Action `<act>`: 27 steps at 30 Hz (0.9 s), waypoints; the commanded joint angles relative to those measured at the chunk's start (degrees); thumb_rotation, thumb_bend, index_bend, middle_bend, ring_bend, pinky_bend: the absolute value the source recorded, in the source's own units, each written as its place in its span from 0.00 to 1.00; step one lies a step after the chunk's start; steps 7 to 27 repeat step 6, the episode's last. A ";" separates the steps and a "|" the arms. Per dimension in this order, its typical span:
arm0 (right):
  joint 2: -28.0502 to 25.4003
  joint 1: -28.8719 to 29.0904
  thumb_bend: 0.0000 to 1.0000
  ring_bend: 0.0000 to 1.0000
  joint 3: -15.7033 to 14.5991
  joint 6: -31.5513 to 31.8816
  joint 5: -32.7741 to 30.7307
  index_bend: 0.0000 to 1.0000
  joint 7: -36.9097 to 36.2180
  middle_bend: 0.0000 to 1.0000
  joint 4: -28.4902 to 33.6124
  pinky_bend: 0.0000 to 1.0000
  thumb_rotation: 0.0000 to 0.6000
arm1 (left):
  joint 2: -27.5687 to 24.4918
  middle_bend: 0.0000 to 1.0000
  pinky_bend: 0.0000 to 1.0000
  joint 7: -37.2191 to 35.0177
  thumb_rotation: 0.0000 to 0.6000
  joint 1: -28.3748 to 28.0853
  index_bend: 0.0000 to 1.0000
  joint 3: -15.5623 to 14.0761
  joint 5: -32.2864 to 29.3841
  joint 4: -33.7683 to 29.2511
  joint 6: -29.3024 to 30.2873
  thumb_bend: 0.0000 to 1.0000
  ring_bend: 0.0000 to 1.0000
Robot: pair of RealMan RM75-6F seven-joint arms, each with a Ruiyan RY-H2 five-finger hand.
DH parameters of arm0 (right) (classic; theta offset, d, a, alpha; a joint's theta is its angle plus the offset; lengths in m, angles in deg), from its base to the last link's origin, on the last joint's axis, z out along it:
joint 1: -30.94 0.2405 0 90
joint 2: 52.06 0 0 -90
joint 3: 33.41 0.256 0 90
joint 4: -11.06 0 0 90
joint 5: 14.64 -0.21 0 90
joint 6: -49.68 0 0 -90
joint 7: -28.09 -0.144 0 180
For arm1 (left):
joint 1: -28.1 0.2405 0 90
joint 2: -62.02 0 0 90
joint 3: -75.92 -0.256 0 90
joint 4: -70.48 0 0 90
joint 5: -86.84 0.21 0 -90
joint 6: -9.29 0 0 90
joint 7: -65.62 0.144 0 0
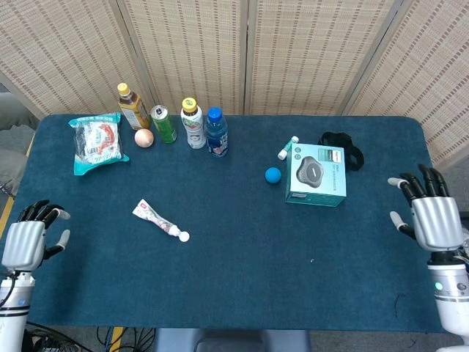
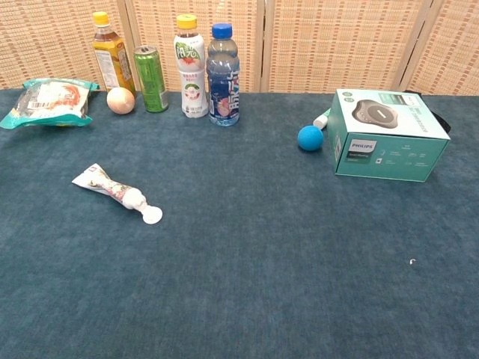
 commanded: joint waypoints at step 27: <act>1.37 -5.05 0.17 0.04 -1.18 3.22 -1.03 0.29 -1.66 0.25 -0.39 0.11 1.00 | -1.29 0.33 0.16 1.75 1.00 3.66 0.42 -1.08 1.19 -4.00 2.20 0.33 0.17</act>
